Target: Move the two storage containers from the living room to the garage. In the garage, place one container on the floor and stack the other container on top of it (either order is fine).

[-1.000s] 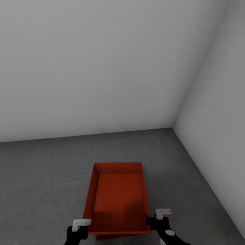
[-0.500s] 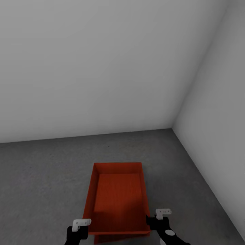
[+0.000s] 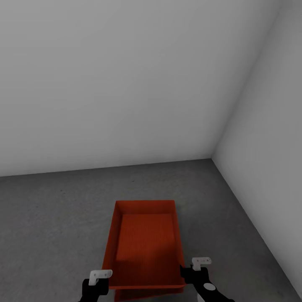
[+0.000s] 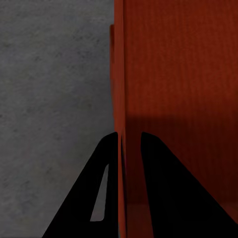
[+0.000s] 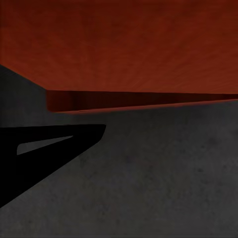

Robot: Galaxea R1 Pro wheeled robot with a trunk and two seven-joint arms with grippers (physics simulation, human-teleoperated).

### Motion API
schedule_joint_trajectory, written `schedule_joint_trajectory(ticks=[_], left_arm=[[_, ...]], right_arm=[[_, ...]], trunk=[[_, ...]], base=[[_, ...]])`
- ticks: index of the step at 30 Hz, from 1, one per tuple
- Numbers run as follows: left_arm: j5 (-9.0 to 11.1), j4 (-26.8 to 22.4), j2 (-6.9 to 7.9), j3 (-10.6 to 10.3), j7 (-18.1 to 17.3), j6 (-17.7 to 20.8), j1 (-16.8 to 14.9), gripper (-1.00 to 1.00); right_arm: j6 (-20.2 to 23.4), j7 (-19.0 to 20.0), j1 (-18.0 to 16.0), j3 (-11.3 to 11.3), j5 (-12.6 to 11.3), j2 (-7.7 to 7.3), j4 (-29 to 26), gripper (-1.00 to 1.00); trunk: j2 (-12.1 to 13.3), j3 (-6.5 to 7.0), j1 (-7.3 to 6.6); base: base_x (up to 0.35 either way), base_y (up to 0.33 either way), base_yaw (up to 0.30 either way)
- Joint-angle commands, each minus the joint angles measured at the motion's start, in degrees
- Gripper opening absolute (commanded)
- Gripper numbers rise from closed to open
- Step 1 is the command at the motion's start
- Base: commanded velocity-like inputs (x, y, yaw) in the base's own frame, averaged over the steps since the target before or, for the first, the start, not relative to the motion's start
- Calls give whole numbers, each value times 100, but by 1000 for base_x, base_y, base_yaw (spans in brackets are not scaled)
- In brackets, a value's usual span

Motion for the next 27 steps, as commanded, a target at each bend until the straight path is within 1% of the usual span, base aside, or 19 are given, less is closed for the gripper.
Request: schedule_joint_trajectory(ticks=[1,20,27], left_arm=[[49,-9,3,104,46,-16,-4,-100],[49,-9,3,103,48,-13,-4,-100],[49,-9,3,105,44,-14,-4,-100]], right_arm=[[-20,-60,-4,-39,-6,-84,8,-100],[-20,-60,-4,-39,-6,-84,8,-100],[-20,-60,-4,-39,-6,-84,8,-100]], trunk=[[-2,-3,0],[-2,-3,0],[-2,-3,0]], base=[[1,-110,0],[0,-18,0],[21,-61,0]])
